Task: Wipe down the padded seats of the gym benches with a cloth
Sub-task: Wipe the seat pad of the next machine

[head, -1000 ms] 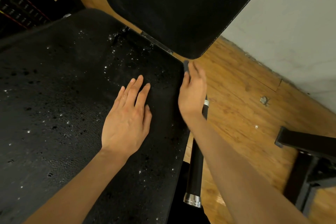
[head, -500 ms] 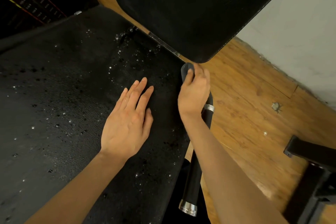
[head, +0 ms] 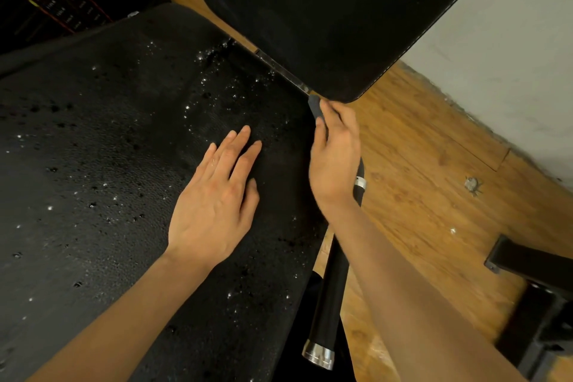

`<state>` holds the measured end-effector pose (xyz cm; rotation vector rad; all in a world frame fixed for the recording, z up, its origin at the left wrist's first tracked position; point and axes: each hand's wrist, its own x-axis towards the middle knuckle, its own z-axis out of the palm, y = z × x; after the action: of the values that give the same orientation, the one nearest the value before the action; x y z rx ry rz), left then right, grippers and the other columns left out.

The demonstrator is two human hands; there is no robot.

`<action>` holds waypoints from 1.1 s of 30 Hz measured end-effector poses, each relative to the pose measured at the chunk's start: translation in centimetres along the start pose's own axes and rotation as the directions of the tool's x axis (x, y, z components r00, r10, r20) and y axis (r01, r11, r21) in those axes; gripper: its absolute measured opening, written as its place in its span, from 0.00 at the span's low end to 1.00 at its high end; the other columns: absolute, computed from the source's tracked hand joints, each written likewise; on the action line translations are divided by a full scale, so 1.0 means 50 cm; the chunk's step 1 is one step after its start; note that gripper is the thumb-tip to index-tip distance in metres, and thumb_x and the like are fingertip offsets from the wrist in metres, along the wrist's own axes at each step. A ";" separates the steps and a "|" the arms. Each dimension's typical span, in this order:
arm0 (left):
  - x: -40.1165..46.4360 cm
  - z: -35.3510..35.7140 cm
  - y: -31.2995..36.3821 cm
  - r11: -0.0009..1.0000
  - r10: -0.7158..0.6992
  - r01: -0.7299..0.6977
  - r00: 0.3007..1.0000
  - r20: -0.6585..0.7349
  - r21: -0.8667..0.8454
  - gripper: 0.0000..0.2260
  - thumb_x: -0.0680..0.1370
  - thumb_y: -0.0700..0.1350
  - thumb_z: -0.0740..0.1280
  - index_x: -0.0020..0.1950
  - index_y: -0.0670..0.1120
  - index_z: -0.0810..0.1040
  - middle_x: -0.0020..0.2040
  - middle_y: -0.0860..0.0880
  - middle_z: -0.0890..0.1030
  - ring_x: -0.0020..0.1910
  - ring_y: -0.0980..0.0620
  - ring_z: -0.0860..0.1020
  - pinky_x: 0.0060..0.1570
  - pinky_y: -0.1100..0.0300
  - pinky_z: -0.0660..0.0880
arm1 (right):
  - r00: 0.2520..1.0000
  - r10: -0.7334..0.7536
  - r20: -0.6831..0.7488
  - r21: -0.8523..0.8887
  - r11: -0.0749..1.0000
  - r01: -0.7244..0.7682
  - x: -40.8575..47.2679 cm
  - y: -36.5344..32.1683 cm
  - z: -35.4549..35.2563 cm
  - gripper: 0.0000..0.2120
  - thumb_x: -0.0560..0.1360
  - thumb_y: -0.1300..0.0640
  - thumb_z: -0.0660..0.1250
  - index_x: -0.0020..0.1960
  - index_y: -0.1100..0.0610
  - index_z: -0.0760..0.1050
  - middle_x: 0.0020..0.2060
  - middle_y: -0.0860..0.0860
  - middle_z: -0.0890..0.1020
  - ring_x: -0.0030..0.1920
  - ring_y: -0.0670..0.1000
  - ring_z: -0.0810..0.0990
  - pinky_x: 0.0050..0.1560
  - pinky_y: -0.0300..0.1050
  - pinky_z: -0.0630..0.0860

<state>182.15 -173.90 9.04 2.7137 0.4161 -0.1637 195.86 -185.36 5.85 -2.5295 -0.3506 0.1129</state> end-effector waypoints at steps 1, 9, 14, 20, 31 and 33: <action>0.001 0.000 0.000 1.000 0.003 -0.003 1.000 0.002 -0.001 0.23 0.83 0.47 0.54 0.78 0.43 0.64 0.80 0.47 0.60 0.80 0.49 0.58 0.79 0.53 0.53 | 0.998 0.062 -0.029 0.025 0.998 -0.061 0.005 -0.015 0.007 0.18 0.80 0.62 0.62 0.70 0.61 0.72 0.66 0.54 0.74 0.65 0.50 0.73 0.65 0.42 0.72; 0.007 -0.033 -0.037 0.998 0.048 -0.047 0.999 0.026 -0.040 0.24 0.83 0.50 0.53 0.78 0.43 0.64 0.80 0.46 0.60 0.80 0.48 0.56 0.78 0.51 0.52 | 0.910 -0.368 0.191 -0.117 0.912 0.393 -0.085 0.032 -0.066 0.20 0.81 0.56 0.61 0.72 0.57 0.70 0.74 0.52 0.66 0.76 0.51 0.59 0.75 0.45 0.58; 0.023 -0.049 -0.106 1.000 -0.003 0.003 1.000 0.004 0.004 0.26 0.83 0.51 0.52 0.79 0.43 0.62 0.81 0.46 0.58 0.80 0.47 0.55 0.79 0.50 0.51 | 0.976 -0.214 -0.047 0.062 0.974 0.217 -0.074 0.035 -0.037 0.15 0.78 0.62 0.67 0.64 0.59 0.79 0.64 0.54 0.78 0.67 0.52 0.74 0.68 0.47 0.72; 0.022 -0.041 -0.104 1.000 -0.008 0.008 1.000 -0.015 0.016 0.25 0.83 0.51 0.52 0.79 0.43 0.62 0.81 0.46 0.58 0.80 0.47 0.55 0.79 0.51 0.51 | 0.949 -0.310 -0.067 -0.166 0.941 0.295 0.063 -0.075 0.049 0.14 0.74 0.65 0.71 0.59 0.58 0.82 0.55 0.54 0.82 0.52 0.55 0.80 0.47 0.50 0.81; 0.024 -0.042 -0.104 1.000 -0.011 0.011 1.000 -0.013 0.015 0.25 0.83 0.52 0.51 0.79 0.44 0.62 0.81 0.46 0.58 0.80 0.49 0.55 0.79 0.54 0.49 | 0.931 -0.365 0.012 -0.252 0.900 0.356 0.044 -0.062 0.042 0.17 0.74 0.65 0.70 0.63 0.59 0.79 0.57 0.53 0.83 0.54 0.54 0.81 0.47 0.50 0.82; 0.023 -0.042 -0.102 1.000 -0.015 0.015 1.000 -0.012 0.021 0.25 0.83 0.52 0.51 0.79 0.44 0.62 0.81 0.46 0.58 0.80 0.49 0.55 0.79 0.54 0.50 | 0.903 -0.426 0.055 -0.292 0.858 0.423 0.087 -0.120 0.084 0.17 0.74 0.63 0.70 0.62 0.58 0.79 0.57 0.54 0.82 0.54 0.53 0.81 0.46 0.48 0.82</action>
<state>181.79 -168.26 8.93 2.7341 0.4407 -0.1575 198.05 -177.13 5.67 -2.6718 -0.9792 -0.1380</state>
